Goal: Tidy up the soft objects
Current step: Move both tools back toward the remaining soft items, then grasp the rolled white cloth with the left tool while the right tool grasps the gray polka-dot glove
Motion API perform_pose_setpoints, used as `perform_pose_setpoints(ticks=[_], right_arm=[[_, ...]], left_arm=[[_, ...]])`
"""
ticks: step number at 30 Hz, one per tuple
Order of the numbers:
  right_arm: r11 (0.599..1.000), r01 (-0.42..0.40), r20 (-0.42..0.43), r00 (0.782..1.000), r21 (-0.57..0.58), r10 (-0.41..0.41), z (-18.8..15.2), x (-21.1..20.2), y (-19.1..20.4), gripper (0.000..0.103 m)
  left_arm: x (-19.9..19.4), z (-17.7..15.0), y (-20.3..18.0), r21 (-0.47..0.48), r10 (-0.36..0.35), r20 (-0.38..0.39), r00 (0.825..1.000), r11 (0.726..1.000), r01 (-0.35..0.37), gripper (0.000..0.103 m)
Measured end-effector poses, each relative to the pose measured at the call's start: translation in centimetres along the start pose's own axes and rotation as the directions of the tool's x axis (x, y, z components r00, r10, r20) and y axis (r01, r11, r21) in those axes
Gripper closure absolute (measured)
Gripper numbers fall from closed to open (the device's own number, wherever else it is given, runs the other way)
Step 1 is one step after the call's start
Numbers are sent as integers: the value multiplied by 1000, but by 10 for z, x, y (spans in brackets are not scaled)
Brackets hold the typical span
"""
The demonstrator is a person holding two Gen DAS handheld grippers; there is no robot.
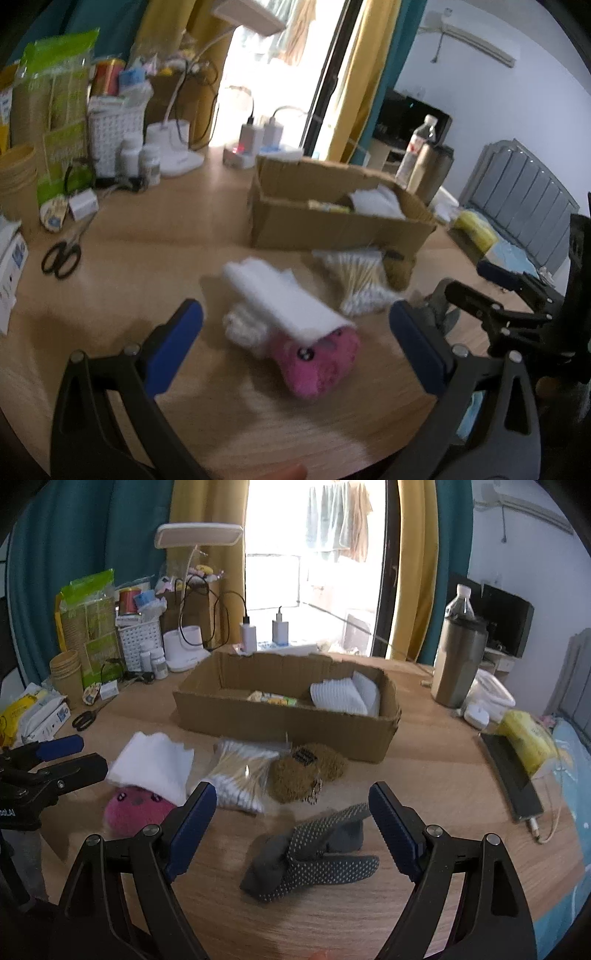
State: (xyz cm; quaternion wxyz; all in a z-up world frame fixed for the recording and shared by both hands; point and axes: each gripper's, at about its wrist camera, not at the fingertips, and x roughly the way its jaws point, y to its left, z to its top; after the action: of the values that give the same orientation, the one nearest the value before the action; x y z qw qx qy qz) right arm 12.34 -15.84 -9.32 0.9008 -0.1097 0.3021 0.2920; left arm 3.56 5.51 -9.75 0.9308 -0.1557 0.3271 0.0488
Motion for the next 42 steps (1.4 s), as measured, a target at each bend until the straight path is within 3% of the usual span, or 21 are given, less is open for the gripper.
perform_pose_setpoints(ticks=[12, 20, 25, 26, 27, 31, 38, 42], right_arm=[[998, -40, -49, 998, 49, 42, -14, 27, -27, 16], [996, -79, -71, 994, 47, 82, -22, 40, -31, 16], [995, -86, -89, 992, 48, 91, -25, 47, -32, 16], [995, -88, -95, 991, 51, 92, -26, 49, -33, 16], [994, -95, -104, 990, 54, 100, -27, 51, -34, 17], [992, -115, -110, 987, 55, 121, -30, 52, -35, 29], [988, -152, -90, 984, 34, 154, -30, 48, -32, 47], [985, -163, -60, 984, 50, 166, -27, 44, -35, 62]], left_arm=[[26, 12, -6, 13, 87, -34, 996, 996, -86, 1], [57, 22, -14, 136, 182, -107, 977, 977, -167, 3], [72, 21, -23, 205, 207, -164, 964, 963, -172, 29], [76, 20, -23, 206, 207, -180, 962, 964, -169, 42], [79, 19, -23, 205, 205, -202, 958, 965, -163, 47], [81, 20, -22, 195, 192, -215, 958, 969, -150, 48], [77, 24, -30, 209, 145, -208, 967, 973, -101, 78], [69, 29, -41, 229, 121, -174, 977, 970, -79, 83]])
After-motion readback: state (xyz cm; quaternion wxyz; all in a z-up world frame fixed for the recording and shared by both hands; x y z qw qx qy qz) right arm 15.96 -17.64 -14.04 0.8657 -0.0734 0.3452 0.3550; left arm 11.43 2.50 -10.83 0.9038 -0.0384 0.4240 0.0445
